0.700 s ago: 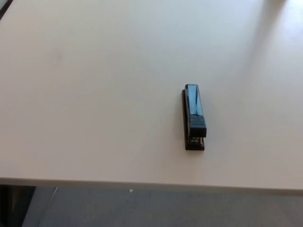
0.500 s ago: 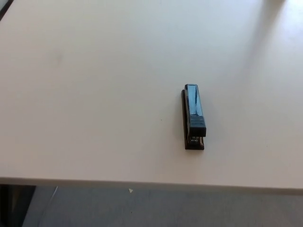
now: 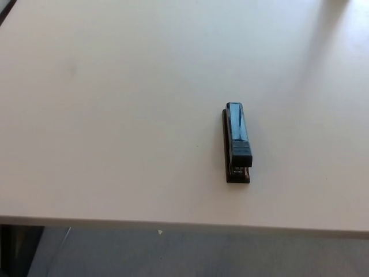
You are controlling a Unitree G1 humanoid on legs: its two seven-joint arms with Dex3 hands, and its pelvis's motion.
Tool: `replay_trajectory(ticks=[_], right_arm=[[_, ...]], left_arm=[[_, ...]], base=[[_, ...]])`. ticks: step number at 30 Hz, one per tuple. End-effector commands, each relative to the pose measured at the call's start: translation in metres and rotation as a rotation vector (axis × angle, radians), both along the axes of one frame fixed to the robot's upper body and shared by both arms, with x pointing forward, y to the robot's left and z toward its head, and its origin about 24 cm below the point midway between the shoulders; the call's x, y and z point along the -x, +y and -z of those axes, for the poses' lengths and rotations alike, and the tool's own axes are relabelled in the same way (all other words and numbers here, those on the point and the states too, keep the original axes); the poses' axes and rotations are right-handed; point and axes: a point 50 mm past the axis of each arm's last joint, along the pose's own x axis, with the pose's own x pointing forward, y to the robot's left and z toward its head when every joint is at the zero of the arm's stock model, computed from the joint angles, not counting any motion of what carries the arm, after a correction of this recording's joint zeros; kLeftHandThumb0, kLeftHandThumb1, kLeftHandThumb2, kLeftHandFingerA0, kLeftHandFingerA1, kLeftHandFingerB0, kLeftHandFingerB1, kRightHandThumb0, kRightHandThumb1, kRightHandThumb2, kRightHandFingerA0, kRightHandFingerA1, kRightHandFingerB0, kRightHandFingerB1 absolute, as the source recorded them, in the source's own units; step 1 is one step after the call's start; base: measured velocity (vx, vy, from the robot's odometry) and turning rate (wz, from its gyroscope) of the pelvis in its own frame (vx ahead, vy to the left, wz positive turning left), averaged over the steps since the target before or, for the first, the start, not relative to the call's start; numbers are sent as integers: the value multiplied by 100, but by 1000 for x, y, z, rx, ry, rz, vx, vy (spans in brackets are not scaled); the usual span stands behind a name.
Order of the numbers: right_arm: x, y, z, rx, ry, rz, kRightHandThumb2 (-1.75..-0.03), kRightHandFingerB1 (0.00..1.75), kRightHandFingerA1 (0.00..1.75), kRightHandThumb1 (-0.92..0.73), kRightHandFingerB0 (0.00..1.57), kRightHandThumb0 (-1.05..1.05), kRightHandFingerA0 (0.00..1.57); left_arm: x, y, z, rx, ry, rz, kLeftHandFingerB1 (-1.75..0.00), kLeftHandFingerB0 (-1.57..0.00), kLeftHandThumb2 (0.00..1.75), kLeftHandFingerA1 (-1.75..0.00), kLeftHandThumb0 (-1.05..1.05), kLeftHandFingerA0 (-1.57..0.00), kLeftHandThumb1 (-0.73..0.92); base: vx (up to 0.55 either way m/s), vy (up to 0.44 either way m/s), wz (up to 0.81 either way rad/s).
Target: The robot uses its right hand to press on the stapler that is in the middle of the desk
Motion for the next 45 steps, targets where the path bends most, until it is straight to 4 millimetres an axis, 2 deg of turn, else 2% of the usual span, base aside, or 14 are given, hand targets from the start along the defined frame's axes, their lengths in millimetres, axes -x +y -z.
replay_trajectory(ticks=[1,4,5,8,27,33,35,36,37,39,40,43,44,45], right_arm=[[14,-33,-13,-30,-34,151,-97,4,26,-87,0,-58,6],[26,-48,-20,-23,-55,218,-93,1,27,-86,0,-55,7],[29,-52,-21,-29,-65,248,-83,0,26,-92,0,-48,6],[37,-61,-24,-14,-84,354,-78,1,29,-92,0,-52,8],[50,-137,-107,316,-440,974,-94,12,53,-76,0,-57,48],[18,-148,-190,534,-848,959,-91,16,62,-76,0,-44,82],[3,-140,-223,574,-1011,916,-89,18,65,-77,0,-40,92],[-5,-135,-242,588,-1084,867,-75,13,61,-89,4,-29,96],[-11,-131,-259,591,-1147,822,-124,50,78,-84,0,-20,88],[-17,-124,-279,598,-1220,773,-124,50,82,-84,1,-19,93],[-24,-113,-299,658,-1268,708,-69,25,64,-91,7,-28,103],[-40,-92,-329,647,-1422,534,-76,25,81,-92,6,-26,111],[-43,-90,-332,638,-1423,531,-107,46,99,-72,2,-20,111],[-48,-85,-339,611,-1429,500,-109,47,104,-72,3,-18,115]], left_arm=[[-4,7,-7,-13,-33,-12,-48,0,111,-49,-36,-2,51],[-6,8,-8,-15,-35,-16,-48,0,110,-49,-36,-2,51],[-6,8,-8,-13,-36,-16,-27,-12,71,-35,-79,-16,92],[-8,8,-9,-9,-44,-16,-48,0,111,-49,-36,-1,51],[-17,10,-14,-33,-57,5,-48,0,109,-49,-36,-2,49],[-20,12,-17,-34,-70,-1,-48,0,110,-50,-36,-2,50],[-22,14,-19,-23,-79,-11,-26,-12,70,-36,-83,-17,90],[-22,15,-20,-31,-81,-4,-39,-3,112,-51,-80,-18,76],[-21,15,-20,-43,-75,3,-48,0,110,-49,-36,-2,51],[-20,16,-20,-36,-75,-7,-48,0,110,-49,-36,-2,50],[-22,16,-21,-29,-79,-12,-48,0,110,-49,-37,-2,49],[-24,17,-22,-33,-79,-4,-48,0,110,-50,-37,-2,50],[-24,16,-22,-34,-78,-3,-27,-11,71,-36,-82,-17,89],[-24,16,-21,-32,-77,-1,-39,-7,104,-45,-80,-10,76]], base=[[0,0,0],[0,0,0],[0,0,0],[0,0,0],[0,0,0],[0,0,0],[0,0,0],[0,0,0],[0,0,0],[0,0,0],[0,0,0],[0,0,0],[0,0,0],[0,0,0]])
